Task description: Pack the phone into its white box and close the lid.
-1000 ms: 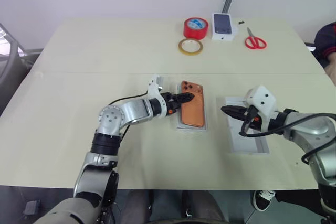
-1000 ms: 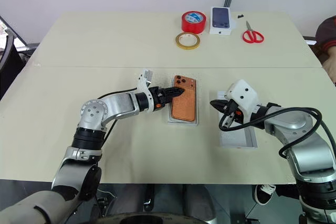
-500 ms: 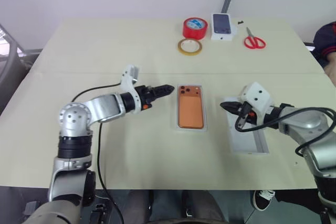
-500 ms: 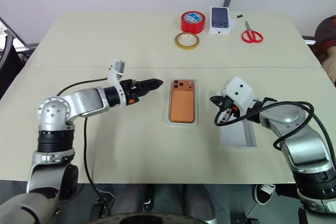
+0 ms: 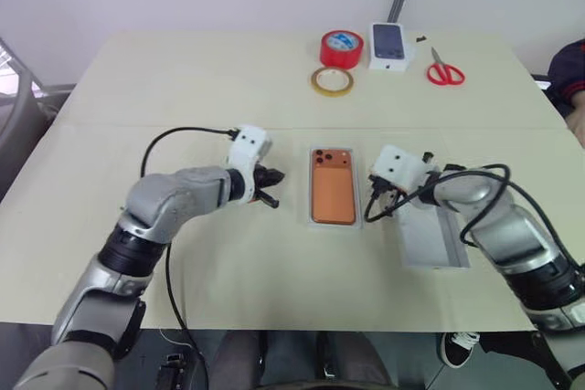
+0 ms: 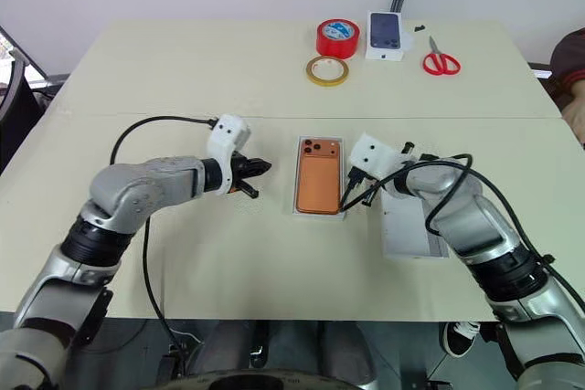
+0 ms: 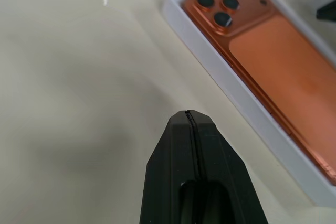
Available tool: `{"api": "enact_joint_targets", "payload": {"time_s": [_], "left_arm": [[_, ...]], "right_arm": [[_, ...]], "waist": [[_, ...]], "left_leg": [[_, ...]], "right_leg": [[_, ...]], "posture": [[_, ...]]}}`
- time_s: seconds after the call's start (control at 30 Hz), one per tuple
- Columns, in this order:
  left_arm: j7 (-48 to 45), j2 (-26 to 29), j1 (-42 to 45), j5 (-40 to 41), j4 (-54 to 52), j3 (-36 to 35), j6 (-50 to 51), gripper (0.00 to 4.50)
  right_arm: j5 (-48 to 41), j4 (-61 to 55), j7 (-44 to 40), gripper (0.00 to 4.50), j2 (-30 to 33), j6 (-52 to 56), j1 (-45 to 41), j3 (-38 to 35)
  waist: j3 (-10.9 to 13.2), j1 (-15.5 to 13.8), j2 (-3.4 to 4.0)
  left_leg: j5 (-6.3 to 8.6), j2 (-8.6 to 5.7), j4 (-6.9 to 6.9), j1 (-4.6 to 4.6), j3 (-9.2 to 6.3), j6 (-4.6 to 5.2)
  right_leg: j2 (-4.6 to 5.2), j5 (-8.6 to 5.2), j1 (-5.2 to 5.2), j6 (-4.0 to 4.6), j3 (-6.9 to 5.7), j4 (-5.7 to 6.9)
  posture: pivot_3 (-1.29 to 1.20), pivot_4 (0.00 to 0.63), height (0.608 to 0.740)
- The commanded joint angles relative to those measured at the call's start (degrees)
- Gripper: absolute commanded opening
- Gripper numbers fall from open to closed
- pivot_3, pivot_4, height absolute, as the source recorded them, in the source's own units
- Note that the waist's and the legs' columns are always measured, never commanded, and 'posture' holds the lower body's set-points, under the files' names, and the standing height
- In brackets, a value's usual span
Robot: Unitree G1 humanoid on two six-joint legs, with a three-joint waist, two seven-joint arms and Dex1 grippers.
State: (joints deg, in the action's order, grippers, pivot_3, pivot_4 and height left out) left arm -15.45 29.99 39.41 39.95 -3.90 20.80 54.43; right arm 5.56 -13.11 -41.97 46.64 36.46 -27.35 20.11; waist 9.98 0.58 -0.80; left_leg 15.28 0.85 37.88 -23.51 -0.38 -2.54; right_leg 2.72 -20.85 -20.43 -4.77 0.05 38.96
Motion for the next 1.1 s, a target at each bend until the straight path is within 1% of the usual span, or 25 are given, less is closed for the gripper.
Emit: {"api": "enact_joint_targets", "payload": {"time_s": [0.03, 0.17, 0.27, 0.43, 0.57, 0.63, 0.83, 0.97, 1.1], "left_arm": [[-5.44, -1.90, 2.44, -5.71, 1.61, 2.88, -2.18, 0.02], [-12.23, -3.87, 3.73, -10.41, 2.46, 7.65, -1.91, 0.02], [-15.69, -5.56, 4.14, -12.05, 2.00, 8.55, -1.61, 0.02], [-20.15, -10.59, 5.41, -13.78, 1.77, 10.20, 0.19, 0.02], [-22.36, -14.85, 6.42, -16.36, 3.36, 12.14, -0.08, 0.02], [-23.18, -16.83, 6.72, -17.20, 3.84, 12.66, 0.11, 0.02], [-24.69, -22.17, 6.57, -18.89, 4.27, 14.56, 1.57, 0.02], [-25.30, -23.83, 6.09, -19.93, 4.35, 14.59, 2.27, 0.02], [-25.35, -24.11, 5.92, -20.65, 4.88, 13.79, 2.56, 0.02]], "right_arm": [[2.64, 1.02, -0.19, 0.00, -1.03, -2.19, -1.94, 0.94], [3.31, 0.81, -1.45, 0.00, -2.71, -2.84, -2.42, 1.69], [3.23, -0.76, -2.63, 0.00, -3.10, -2.30, -1.87, 1.18], [2.76, -6.31, -5.90, 0.00, 0.65, -1.87, 2.50, -0.80], [1.50, -12.33, -8.66, 0.00, 5.30, 0.12, 8.73, -4.61], [1.15, -14.72, -9.42, 0.00, 7.22, 0.90, 12.06, -6.57], [0.89, -18.42, -9.76, 0.00, 10.25, 2.70, 20.77, -12.60], [0.96, -18.42, -9.38, 0.00, 10.59, 3.13, 22.93, -14.96], [1.07, -18.22, -9.53, 0.00, 10.76, 3.31, 23.24, -15.87]], "waist": [[0.00, 0.02, 0.00], [0.00, 0.09, 0.01], [0.01, -0.10, 0.02], [0.01, -1.19, 0.01], [0.00, -1.77, 0.03], [0.00, -1.84, 0.02], [-0.02, -1.54, 0.06], [-0.02, -1.34, 0.06], [-0.02, -1.30, 0.07]], "left_leg": [[0.00, 0.00, 0.00, 0.00, 0.00, 0.00], [0.00, 0.02, 0.00, -0.01, 0.00, 0.00], [0.00, 0.03, 0.00, -0.01, -0.01, 0.01], [0.02, -0.01, 0.04, -0.03, -0.01, 0.05], [0.04, -0.02, 0.11, -0.04, -0.03, 0.08], [0.19, -0.05, 0.14, -0.06, -0.03, 0.34], [0.23, -0.02, 0.16, -0.03, -0.04, 0.41], [0.23, -0.04, 0.18, -0.01, -0.05, 0.41], [0.23, -0.01, 0.17, 0.00, -0.05, 0.41]], "right_leg": [[0.00, 0.00, 0.00, 0.00, 0.00, 0.00], [-0.01, 0.00, -0.02, 0.00, 0.00, 0.01], [-0.01, 0.00, -0.02, 0.00, 0.00, 0.03], [0.04, 0.00, 0.00, 0.00, 0.00, 0.03], [0.04, 0.00, 0.06, 0.00, -0.02, 0.02], [0.05, 0.00, 0.08, 0.00, -0.03, 0.02], [0.04, 0.00, 0.12, 0.00, -0.02, 0.02], [0.04, 0.00, 0.15, 0.00, -0.02, 0.02], [0.01, 0.00, 0.13, 0.00, -0.02, 0.03]], "posture": [[0.00, 0.150, 0.740], [0.00, 0.150, 0.740], [0.00, 0.150, 0.740], [0.00, 0.150, 0.740], [0.00, 0.150, 0.740], [0.00, 0.150, 0.740], [0.00, 0.150, 0.740], [0.00, 0.150, 0.740], [0.00, 0.150, 0.740]]}}
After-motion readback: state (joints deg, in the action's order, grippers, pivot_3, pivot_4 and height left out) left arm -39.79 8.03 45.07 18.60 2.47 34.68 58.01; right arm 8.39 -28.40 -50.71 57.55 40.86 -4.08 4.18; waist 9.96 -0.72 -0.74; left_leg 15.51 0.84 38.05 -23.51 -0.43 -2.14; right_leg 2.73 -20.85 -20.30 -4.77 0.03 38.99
